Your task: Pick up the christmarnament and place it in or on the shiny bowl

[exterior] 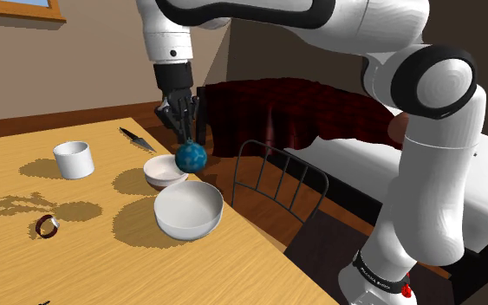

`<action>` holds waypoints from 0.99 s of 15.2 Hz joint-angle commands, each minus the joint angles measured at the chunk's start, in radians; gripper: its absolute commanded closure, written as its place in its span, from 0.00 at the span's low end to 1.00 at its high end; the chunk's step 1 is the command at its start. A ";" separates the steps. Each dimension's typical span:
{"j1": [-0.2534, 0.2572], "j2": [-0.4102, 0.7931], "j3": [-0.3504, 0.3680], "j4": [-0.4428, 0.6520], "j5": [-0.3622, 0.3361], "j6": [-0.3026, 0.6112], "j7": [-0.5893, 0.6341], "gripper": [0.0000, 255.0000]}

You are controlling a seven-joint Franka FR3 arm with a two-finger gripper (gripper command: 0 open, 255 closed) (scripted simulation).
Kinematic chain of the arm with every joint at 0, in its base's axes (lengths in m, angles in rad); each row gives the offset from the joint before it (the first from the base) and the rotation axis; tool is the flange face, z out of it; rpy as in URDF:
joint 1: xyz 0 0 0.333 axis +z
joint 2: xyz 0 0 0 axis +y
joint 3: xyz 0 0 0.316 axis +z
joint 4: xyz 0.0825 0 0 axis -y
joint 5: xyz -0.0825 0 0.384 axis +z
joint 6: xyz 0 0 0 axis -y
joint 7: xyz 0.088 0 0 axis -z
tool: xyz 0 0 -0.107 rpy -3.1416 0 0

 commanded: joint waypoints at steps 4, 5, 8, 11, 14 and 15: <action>-0.010 -0.021 -0.004 -0.092 0.005 0.071 -0.012 1.00; -0.011 -0.024 -0.004 -0.109 0.005 0.085 -0.012 1.00; -0.013 -0.029 -0.005 -0.157 0.007 0.128 -0.014 1.00; -0.015 -0.032 -0.006 -0.201 0.007 0.169 -0.016 1.00; -0.016 -0.032 -0.006 -0.242 0.007 0.210 -0.017 1.00; -0.017 -0.032 -0.006 -0.255 0.007 0.223 -0.017 1.00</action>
